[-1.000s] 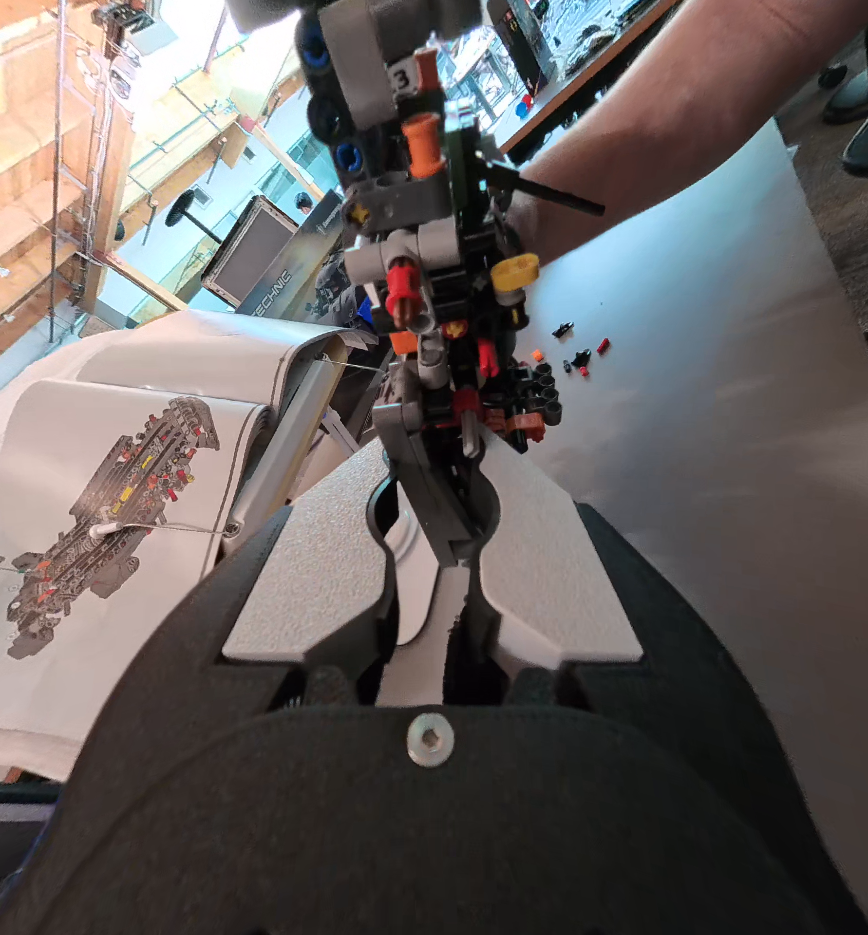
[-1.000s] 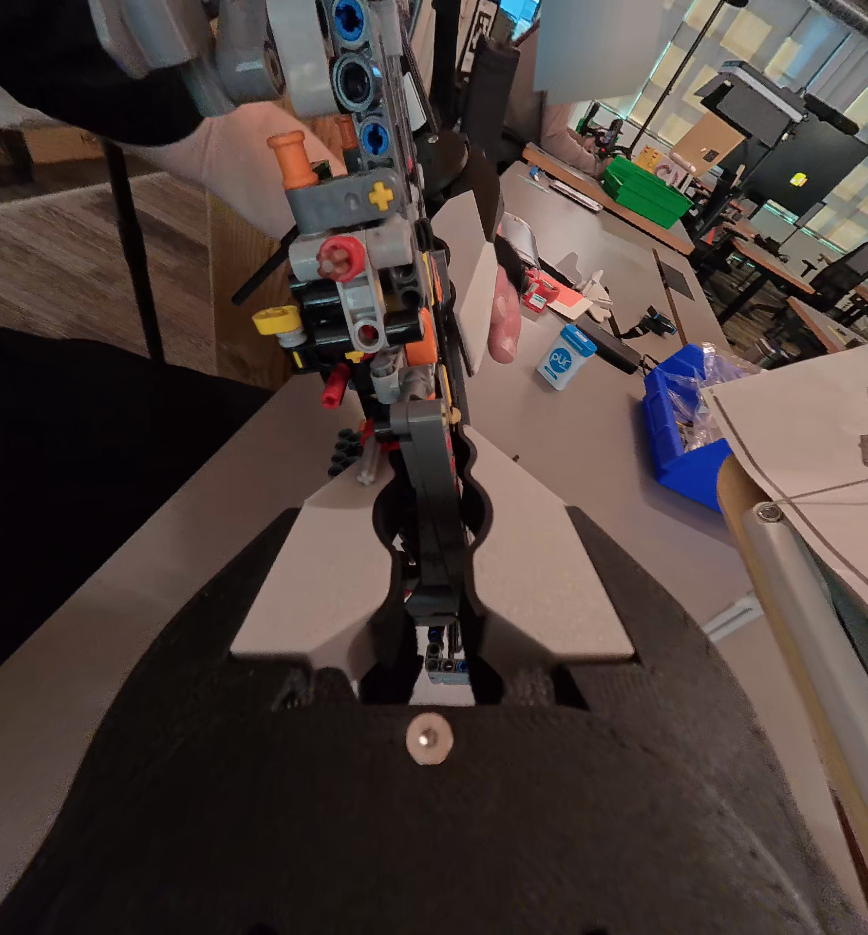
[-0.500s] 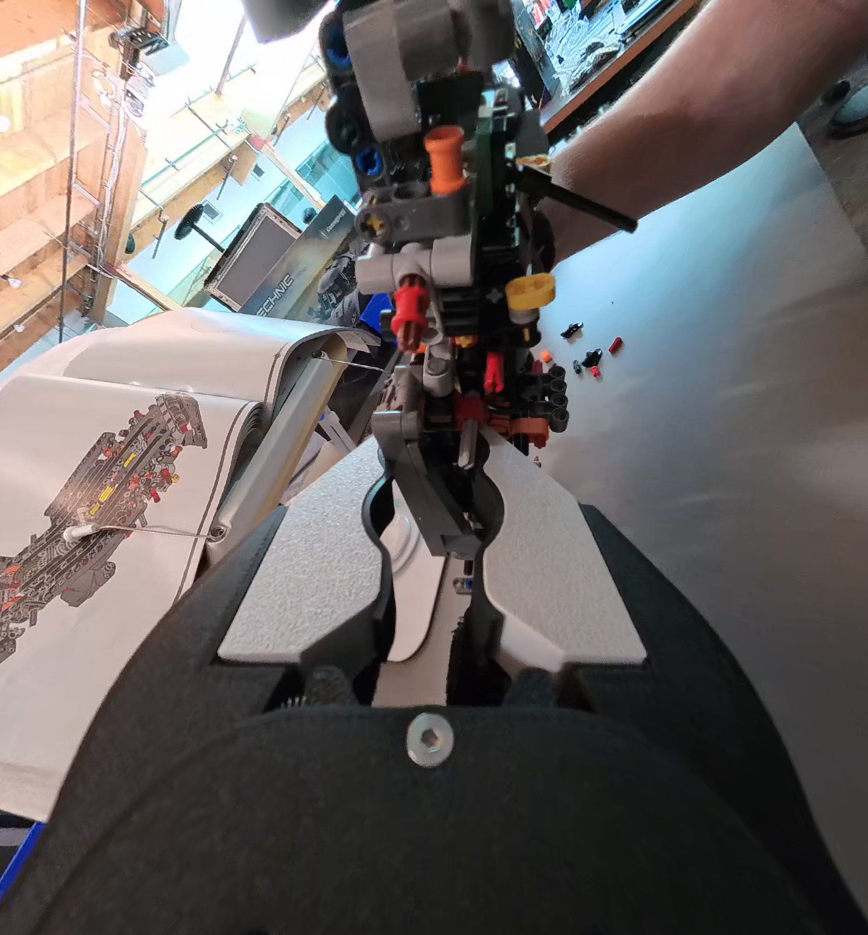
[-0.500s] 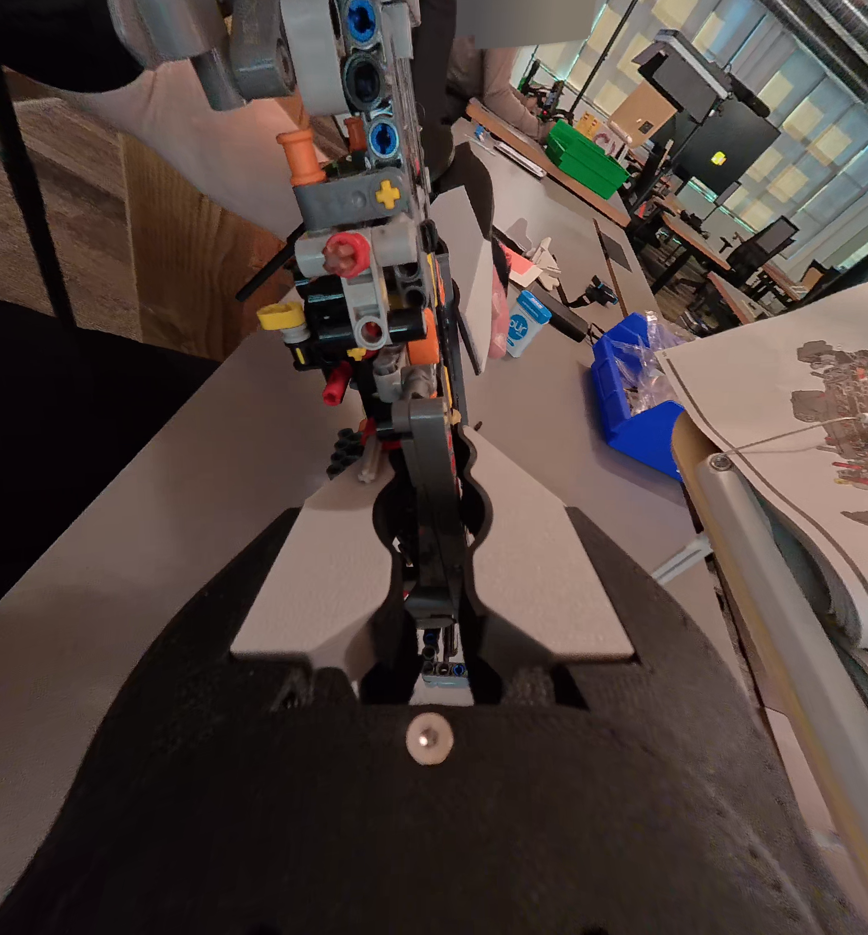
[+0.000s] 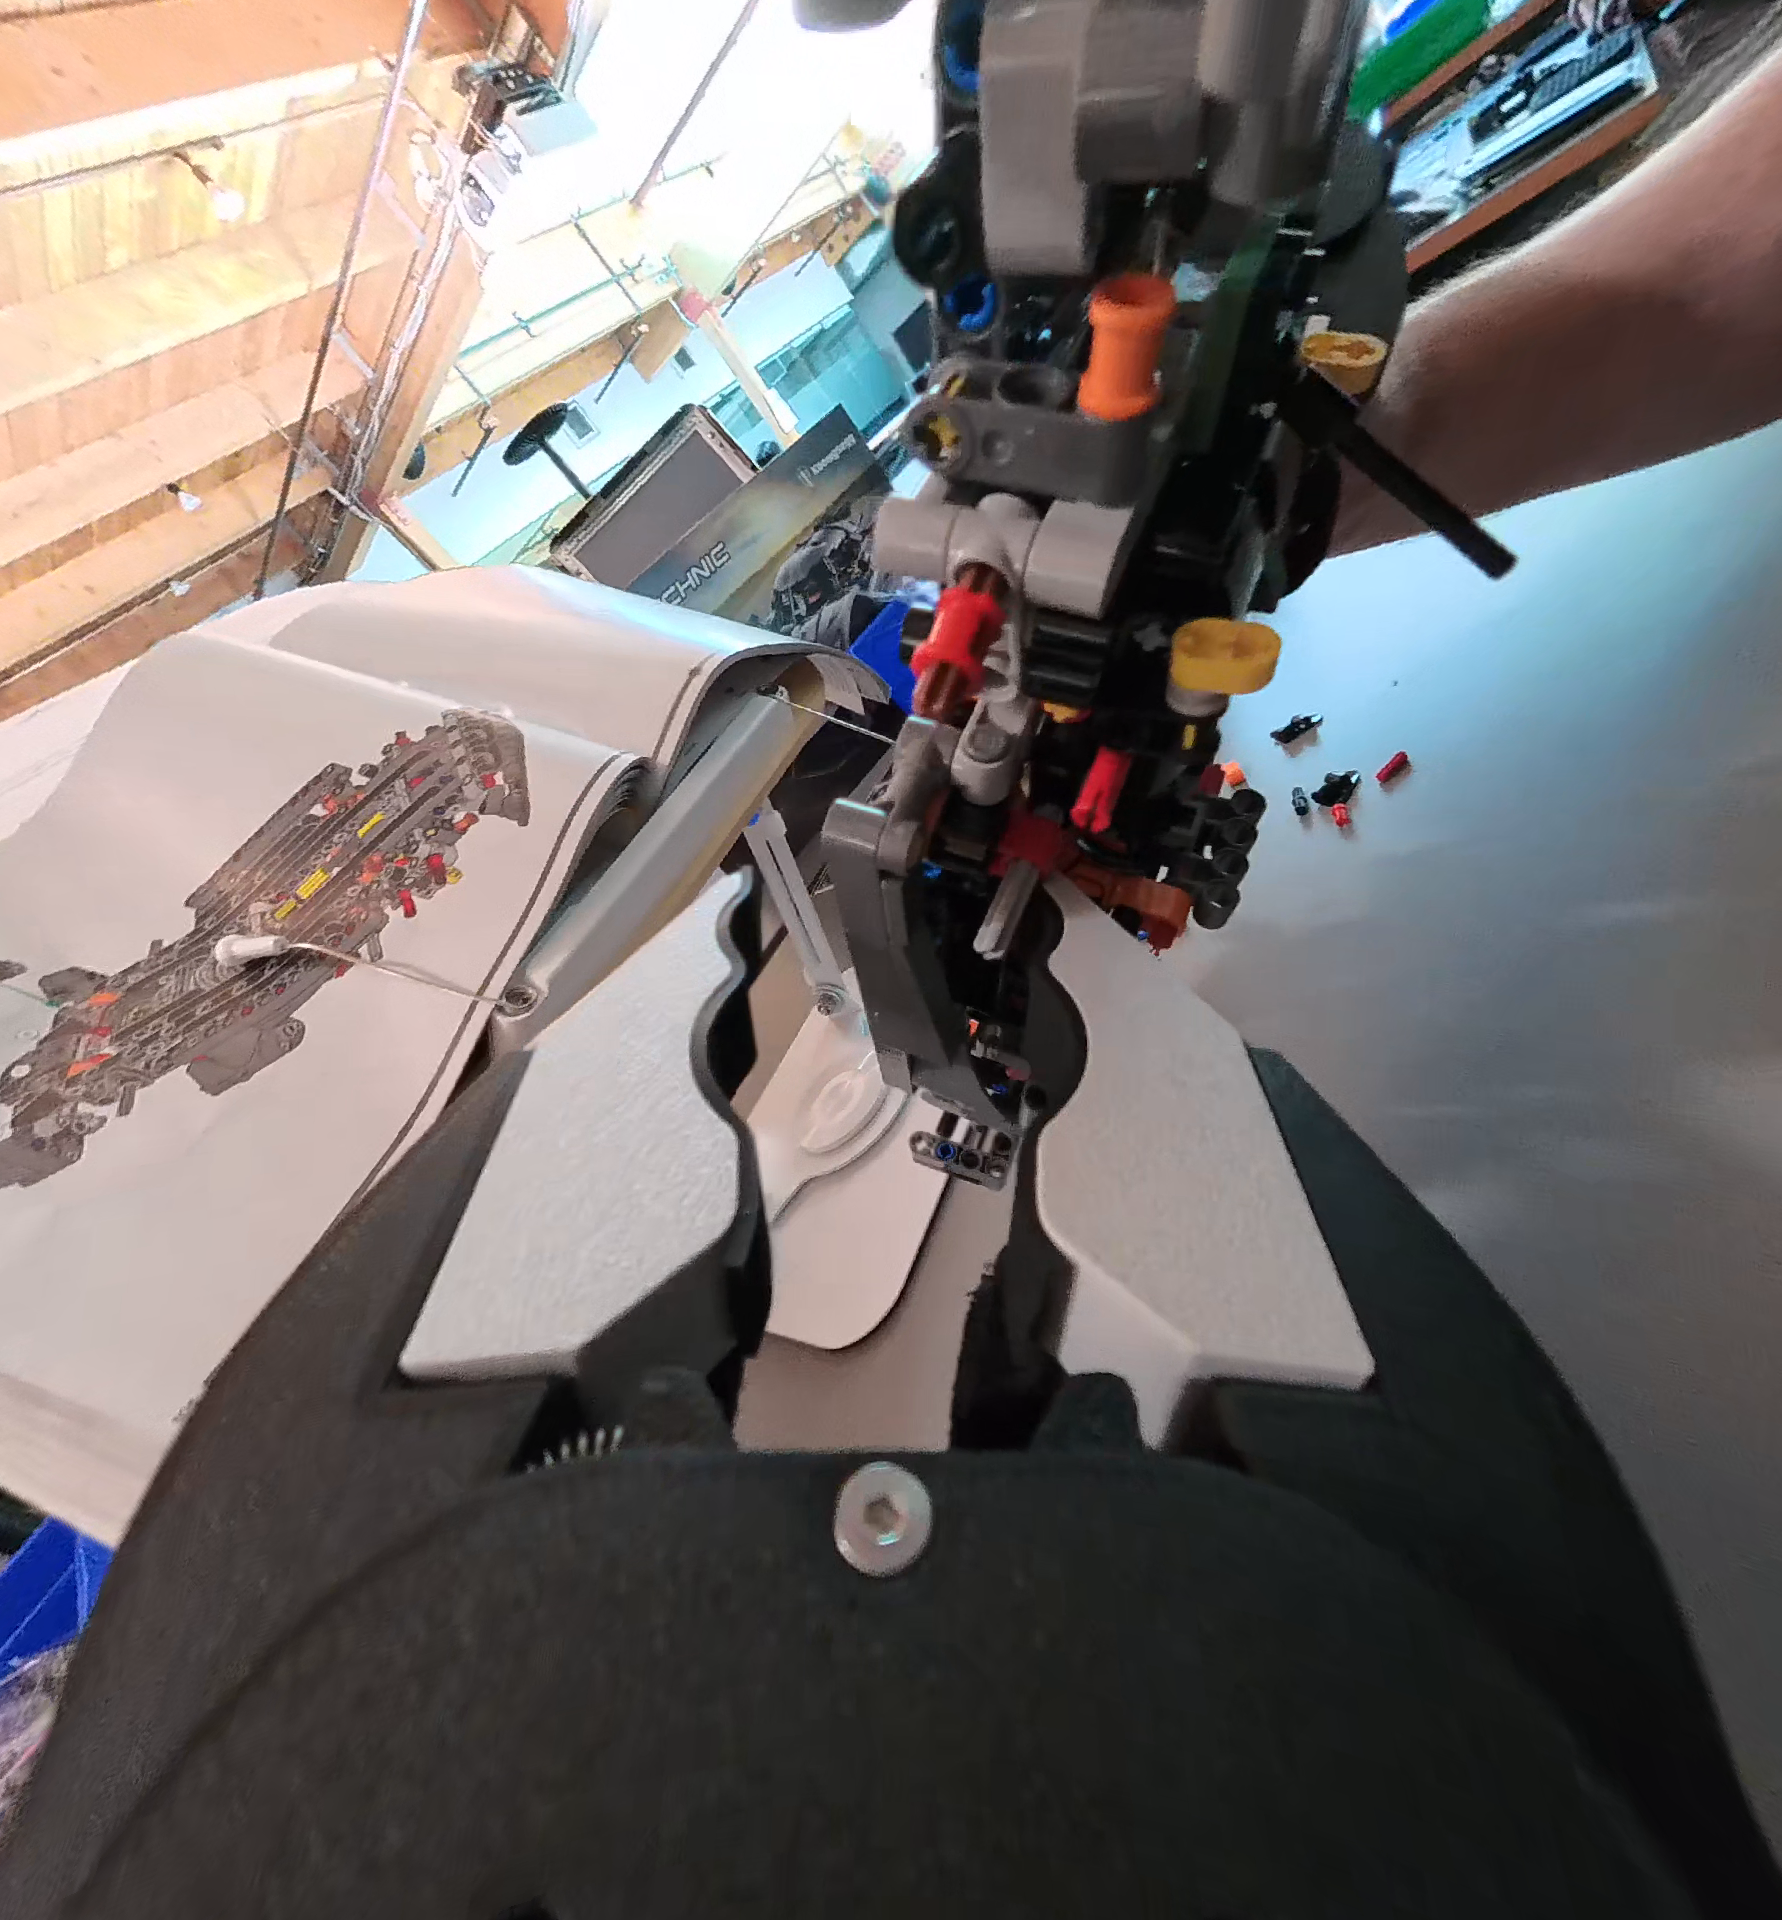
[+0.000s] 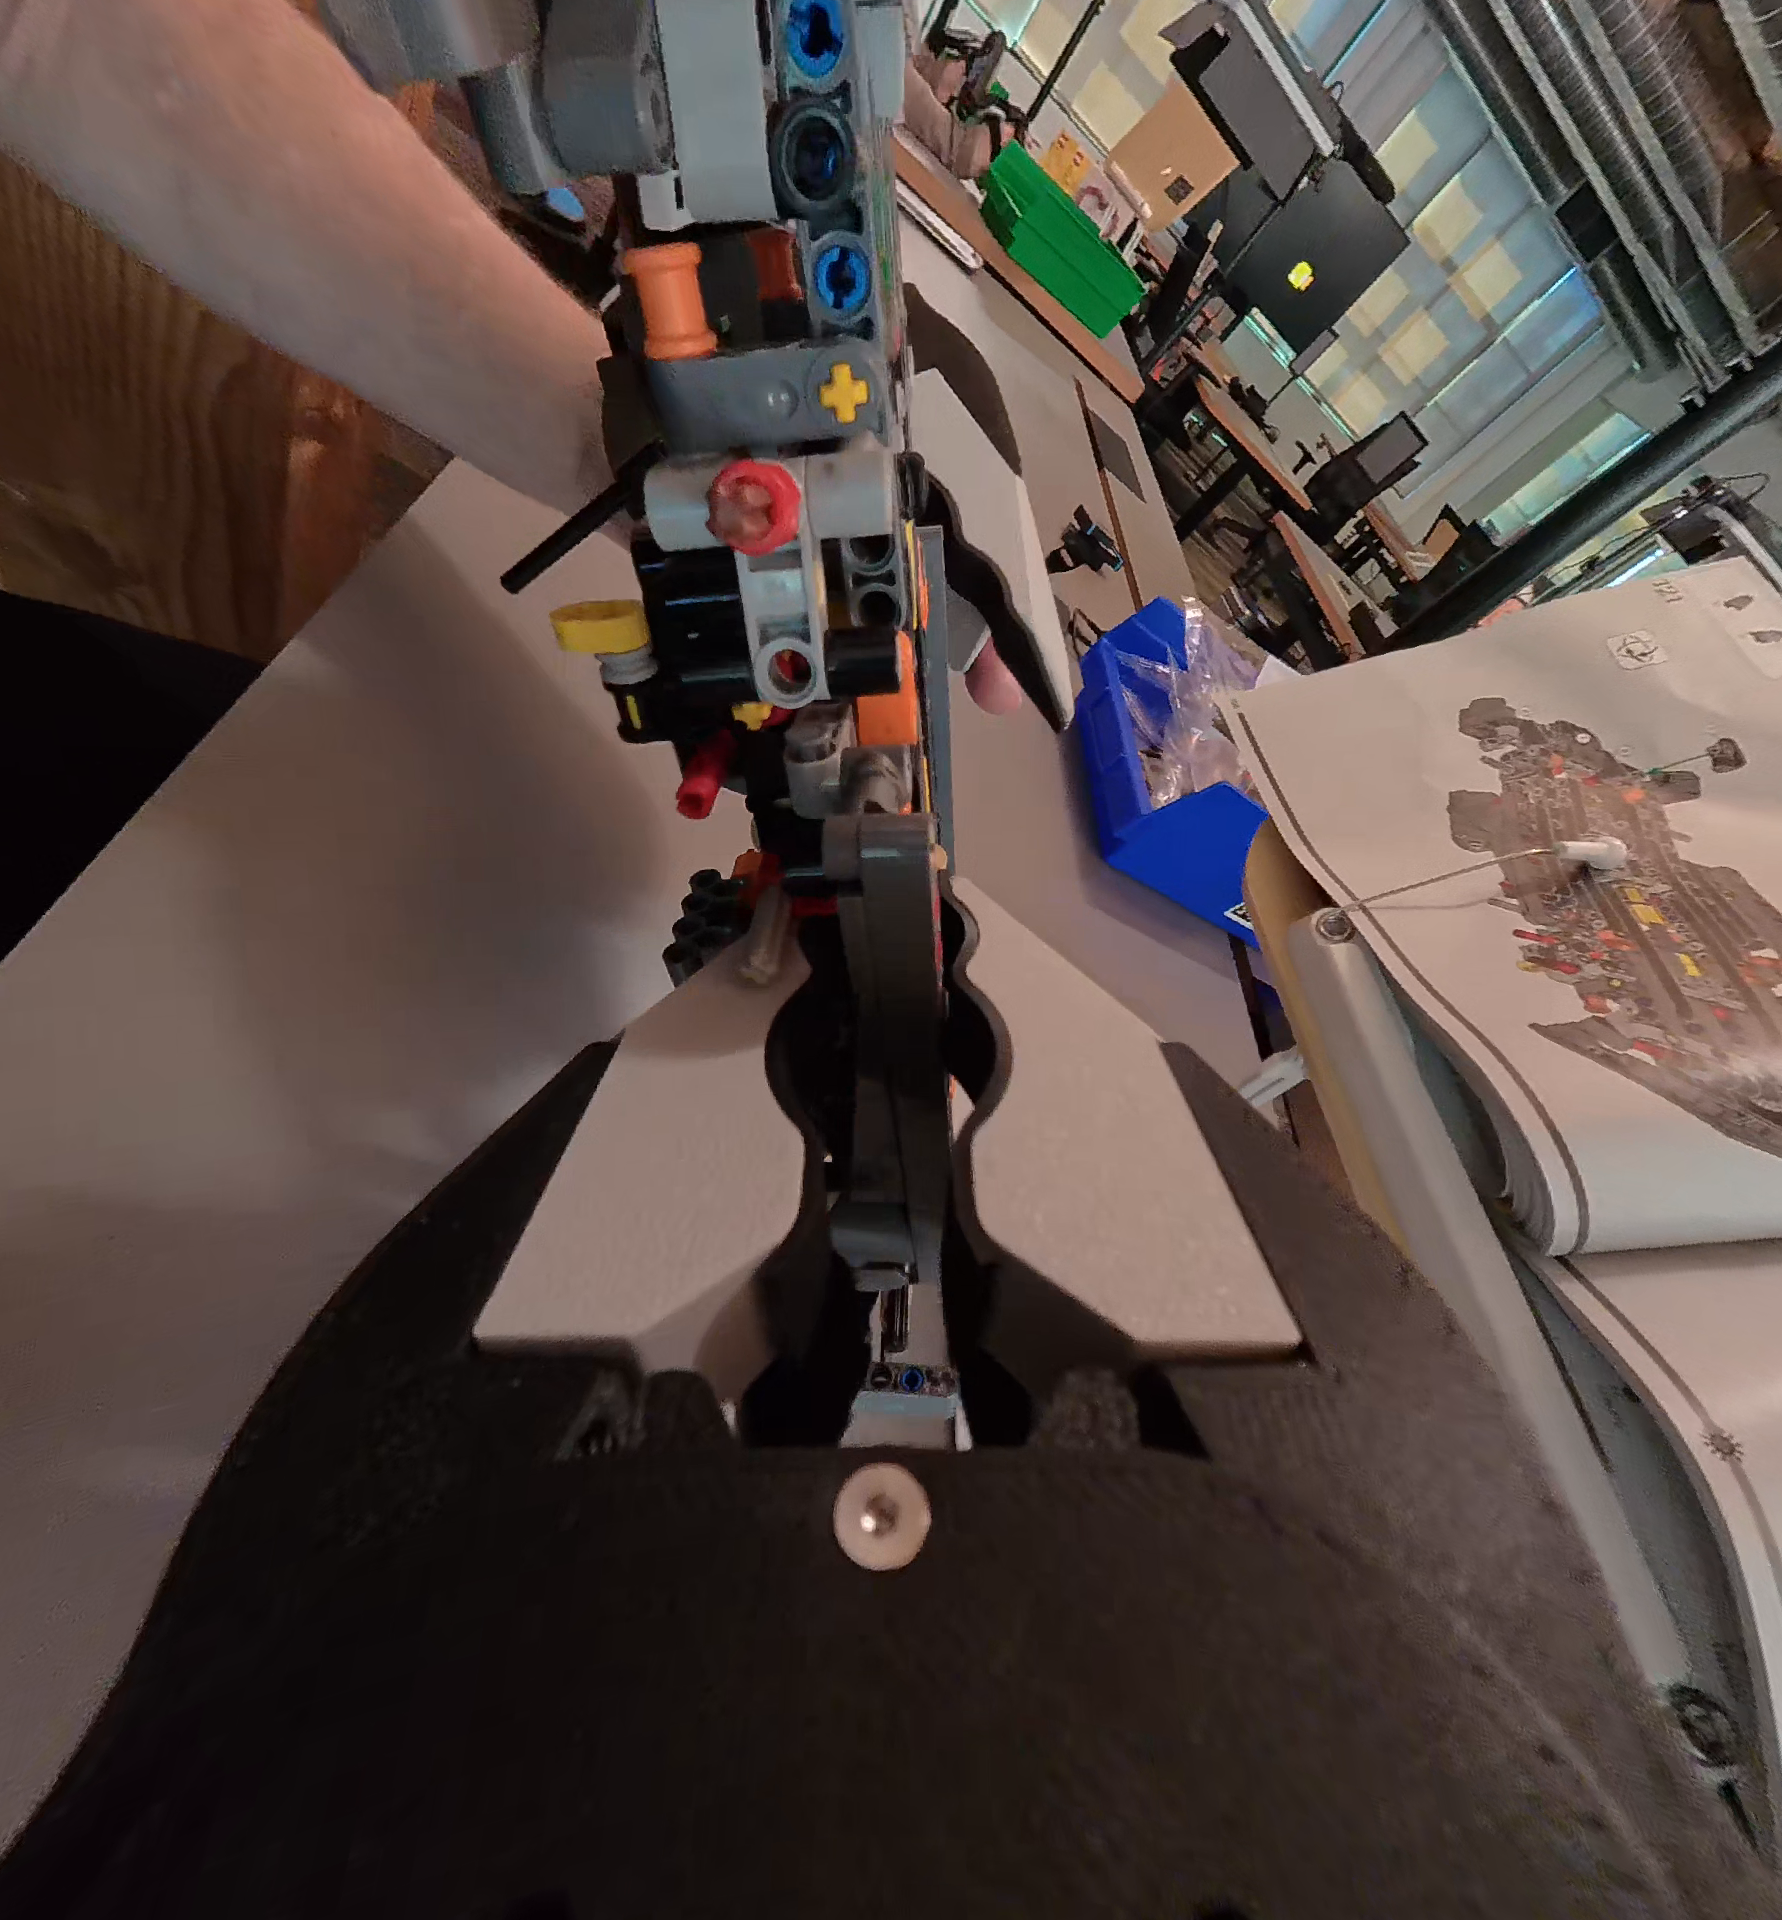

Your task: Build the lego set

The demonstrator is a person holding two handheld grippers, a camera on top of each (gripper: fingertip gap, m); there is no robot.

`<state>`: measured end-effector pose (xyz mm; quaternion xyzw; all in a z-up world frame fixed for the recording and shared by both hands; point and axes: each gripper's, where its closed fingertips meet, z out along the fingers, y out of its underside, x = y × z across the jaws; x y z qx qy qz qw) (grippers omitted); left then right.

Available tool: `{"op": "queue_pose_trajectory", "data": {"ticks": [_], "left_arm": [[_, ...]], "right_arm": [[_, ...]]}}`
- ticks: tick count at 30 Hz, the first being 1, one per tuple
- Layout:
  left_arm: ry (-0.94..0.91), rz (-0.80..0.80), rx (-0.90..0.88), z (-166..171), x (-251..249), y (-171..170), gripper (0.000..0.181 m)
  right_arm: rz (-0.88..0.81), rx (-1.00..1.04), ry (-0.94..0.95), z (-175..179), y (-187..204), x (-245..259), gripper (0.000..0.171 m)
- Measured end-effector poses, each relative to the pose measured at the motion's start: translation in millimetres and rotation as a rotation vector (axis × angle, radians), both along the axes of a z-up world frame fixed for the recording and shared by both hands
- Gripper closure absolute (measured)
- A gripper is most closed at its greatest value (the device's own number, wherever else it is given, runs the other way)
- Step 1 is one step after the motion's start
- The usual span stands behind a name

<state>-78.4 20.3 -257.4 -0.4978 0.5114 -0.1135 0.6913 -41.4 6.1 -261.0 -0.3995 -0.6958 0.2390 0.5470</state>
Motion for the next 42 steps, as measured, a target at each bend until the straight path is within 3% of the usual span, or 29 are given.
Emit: {"op": "queue_pose_trajectory", "data": {"ticks": [1,7,14,28,35,42], "left_arm": [[-0.011,0.009,0.002,1,-1,1,0.131],[-0.033,0.029,0.025,3,-3,1,0.126],[-0.092,-0.020,-0.048,10,0,2,0.137],[-0.223,-0.365,-0.518,4,4,-5,0.117],[-0.305,-0.365,-0.603,9,-24,4,0.113],[-0.426,-0.272,-0.617,26,-60,-8,0.116]], "right_arm": [[-0.004,0.007,0.002,0,0,-1,0.158],[0.005,-0.076,0.026,0,-1,-1,0.159],[0.028,-0.283,0.104,8,6,-1,0.158],[0.037,-0.430,0.182,19,13,-1,0.158],[-0.008,-0.346,0.174,23,21,0,0.158],[-0.072,-0.117,0.109,23,18,-6,0.158]]}}
